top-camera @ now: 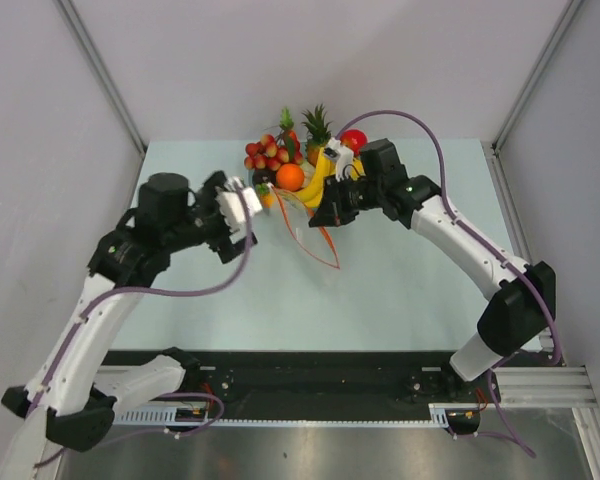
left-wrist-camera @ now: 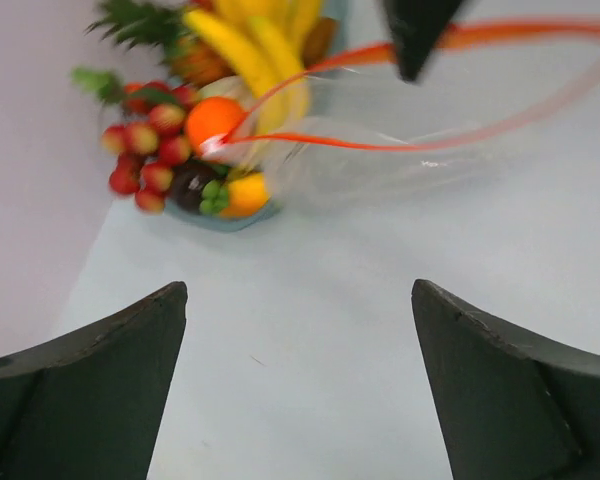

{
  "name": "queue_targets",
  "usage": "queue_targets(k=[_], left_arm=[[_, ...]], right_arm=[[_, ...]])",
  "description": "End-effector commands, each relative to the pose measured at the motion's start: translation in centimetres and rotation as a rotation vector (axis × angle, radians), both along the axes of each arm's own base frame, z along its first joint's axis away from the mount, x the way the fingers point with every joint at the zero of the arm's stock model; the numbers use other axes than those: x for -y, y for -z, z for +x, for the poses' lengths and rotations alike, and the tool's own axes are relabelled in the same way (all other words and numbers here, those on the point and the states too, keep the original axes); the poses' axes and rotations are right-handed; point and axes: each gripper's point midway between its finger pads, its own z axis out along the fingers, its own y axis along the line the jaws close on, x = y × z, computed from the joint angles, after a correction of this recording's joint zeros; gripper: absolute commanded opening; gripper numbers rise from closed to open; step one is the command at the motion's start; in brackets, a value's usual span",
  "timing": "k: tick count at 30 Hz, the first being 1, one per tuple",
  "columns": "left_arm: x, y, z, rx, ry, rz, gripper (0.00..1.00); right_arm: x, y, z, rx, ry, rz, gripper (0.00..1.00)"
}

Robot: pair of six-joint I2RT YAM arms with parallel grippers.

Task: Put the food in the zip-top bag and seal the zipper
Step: Open the zipper of the food storage bag at the center of the board.

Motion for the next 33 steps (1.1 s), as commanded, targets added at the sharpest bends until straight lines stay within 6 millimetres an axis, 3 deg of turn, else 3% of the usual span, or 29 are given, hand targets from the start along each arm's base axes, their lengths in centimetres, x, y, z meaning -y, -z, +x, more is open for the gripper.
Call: queue_targets(k=[1, 5, 9, 14, 20, 22, 24, 25, 26, 28, 29, 33], left_arm=[[-2.2, -5.5, 1.0, -0.117, -0.348, -0.455, 1.0], [-3.7, -3.5, 0.9, -0.327, -0.589, -0.613, 1.0], [-4.5, -1.7, 0.9, -0.462, -0.697, -0.712, 1.0], [-6.3, 0.3, 1.7, -0.573, -0.844, -0.767, 0.97], [-6.0, 1.4, 1.5, -0.673, -0.848, -0.821, 0.81], [-6.0, 1.3, 1.5, -0.68, -0.85, -0.843, 0.81], [-6.8, 1.3, 2.0, -0.674, -0.88, -0.86, 0.82], [-7.0, 1.6, 2.2, -0.689, -0.896, -0.863, 0.82], [-7.7, 1.6, 2.7, -0.679, -0.912, -0.879, 0.83], [-7.8, 2.3, 3.4, -0.676, -0.909, -0.888, 0.83], [-7.8, 2.6, 3.7, -0.678, -0.91, -0.891, 0.82], [-8.2, 5.6, 5.2, -0.731, -0.978, -0.869, 0.79]], right_arm=[[-3.0, -3.5, -1.2, -0.082, 0.077, 0.191, 0.0], [-5.1, -4.8, -1.0, -0.119, 0.147, 0.307, 0.0], [-7.6, -7.8, -1.4, -0.129, 0.145, 0.407, 0.0], [-10.8, -9.2, -3.2, -0.119, 0.087, 0.457, 0.0], [-12.8, -6.4, -2.9, -0.085, 0.082, 0.403, 0.0], [-13.5, -5.2, -2.0, -0.079, 0.095, 0.387, 0.0], [-14.1, -5.3, -1.4, -0.048, 0.088, 0.389, 0.0], [-14.5, -4.3, -0.8, -0.05, 0.09, 0.369, 0.0], [-14.9, -5.1, -0.3, -0.029, 0.088, 0.384, 0.0], [-15.6, -3.9, 0.8, -0.036, 0.088, 0.369, 0.0], [-15.9, -4.6, 1.4, -0.035, 0.091, 0.383, 0.0], [-16.7, -4.7, 2.4, -0.054, 0.081, 0.404, 0.0]])
